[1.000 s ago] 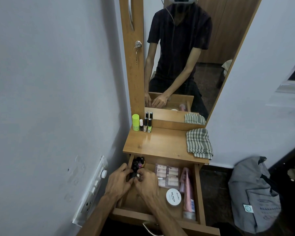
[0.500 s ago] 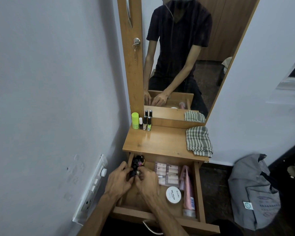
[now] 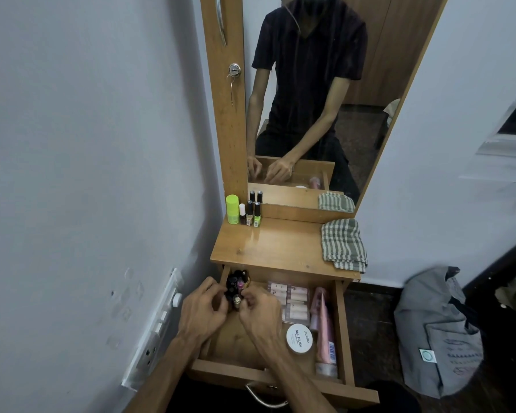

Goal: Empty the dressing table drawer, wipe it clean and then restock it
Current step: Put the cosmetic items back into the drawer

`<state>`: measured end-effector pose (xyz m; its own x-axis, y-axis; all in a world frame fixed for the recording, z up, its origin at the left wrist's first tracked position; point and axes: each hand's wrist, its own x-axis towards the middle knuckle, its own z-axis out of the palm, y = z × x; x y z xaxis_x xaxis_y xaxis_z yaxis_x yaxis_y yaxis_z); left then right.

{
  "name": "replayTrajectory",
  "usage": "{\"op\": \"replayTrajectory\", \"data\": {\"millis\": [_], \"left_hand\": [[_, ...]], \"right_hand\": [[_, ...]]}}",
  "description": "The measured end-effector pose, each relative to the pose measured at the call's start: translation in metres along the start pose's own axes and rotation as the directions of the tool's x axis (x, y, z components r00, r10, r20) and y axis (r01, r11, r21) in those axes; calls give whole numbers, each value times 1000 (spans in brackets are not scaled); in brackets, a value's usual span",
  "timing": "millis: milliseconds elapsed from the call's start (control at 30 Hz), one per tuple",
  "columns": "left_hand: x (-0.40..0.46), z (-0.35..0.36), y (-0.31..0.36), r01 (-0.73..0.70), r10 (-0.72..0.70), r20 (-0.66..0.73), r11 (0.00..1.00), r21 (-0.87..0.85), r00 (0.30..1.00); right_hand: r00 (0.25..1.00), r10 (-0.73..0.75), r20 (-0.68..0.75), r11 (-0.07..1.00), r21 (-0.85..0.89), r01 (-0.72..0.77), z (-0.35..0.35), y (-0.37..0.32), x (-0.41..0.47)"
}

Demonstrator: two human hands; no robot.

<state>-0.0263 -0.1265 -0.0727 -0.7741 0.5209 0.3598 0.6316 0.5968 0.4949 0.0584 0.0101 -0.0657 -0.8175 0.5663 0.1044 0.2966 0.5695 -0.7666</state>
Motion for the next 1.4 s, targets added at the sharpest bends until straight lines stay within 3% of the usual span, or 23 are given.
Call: {"op": "replayTrajectory", "data": {"millis": [333,433,600,967,1100,1400], "left_hand": [[75,-26,11,1,-3,-130,1000,-18,992],[115,-37,17,-40,42,-122,999,13,992],[175,-48,26,16,-12,-104,999,32,994],[214,-25,16,65,-71,90,996,67,993],[215,-20,14,72,-75,45,996,61,996],[205,-21,22,99,-102,-52,994,-48,993]], "right_hand": [[977,-18,-213,999,38,27,-23,-36,55],[973,-41,-226,998,32,49,-34,-49,86],[962,-56,-268,998,-37,47,-55,-64,136],[983,-38,-180,990,-141,13,-53,-61,182],[984,-40,-175,984,-180,8,-49,-57,187],[976,-26,-218,996,-87,7,-53,-48,176]]}}
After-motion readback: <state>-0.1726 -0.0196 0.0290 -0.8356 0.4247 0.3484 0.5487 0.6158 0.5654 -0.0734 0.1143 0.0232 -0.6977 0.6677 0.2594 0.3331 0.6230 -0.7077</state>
